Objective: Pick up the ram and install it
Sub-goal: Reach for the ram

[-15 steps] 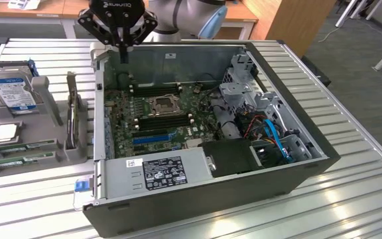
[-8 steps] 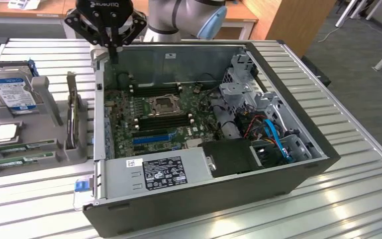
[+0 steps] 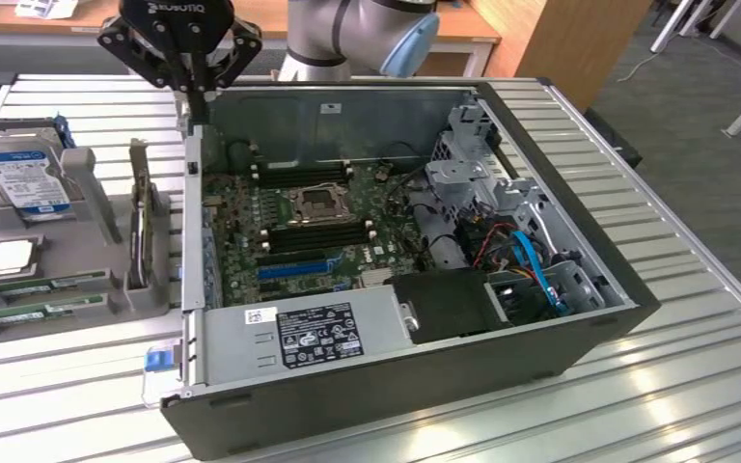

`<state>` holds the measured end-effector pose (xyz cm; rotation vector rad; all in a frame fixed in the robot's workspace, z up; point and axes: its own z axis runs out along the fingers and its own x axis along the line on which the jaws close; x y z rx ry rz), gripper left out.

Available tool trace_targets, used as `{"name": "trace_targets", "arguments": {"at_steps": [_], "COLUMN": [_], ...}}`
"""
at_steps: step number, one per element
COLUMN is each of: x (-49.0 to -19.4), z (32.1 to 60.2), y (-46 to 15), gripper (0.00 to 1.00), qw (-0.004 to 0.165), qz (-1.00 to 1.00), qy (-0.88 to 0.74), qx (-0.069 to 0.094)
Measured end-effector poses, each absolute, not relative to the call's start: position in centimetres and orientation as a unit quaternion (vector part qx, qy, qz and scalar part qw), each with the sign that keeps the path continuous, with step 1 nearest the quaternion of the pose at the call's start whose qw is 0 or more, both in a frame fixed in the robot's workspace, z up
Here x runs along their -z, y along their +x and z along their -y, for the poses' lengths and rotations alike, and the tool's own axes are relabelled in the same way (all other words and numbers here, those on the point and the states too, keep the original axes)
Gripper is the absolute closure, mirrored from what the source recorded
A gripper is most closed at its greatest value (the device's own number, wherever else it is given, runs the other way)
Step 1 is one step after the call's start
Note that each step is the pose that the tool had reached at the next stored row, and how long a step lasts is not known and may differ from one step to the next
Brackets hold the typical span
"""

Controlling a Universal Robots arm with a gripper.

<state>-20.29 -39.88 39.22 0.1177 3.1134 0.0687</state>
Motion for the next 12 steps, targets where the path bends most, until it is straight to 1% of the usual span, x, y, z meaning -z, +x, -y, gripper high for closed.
{"name": "trace_targets", "arguments": {"at_steps": [12], "x": [-39.1], "z": [39.9], "y": [-23.2], "gripper": [0.90], "qw": [0.013], "qz": [-0.999], "qy": [0.038], "qx": [-0.022]}}
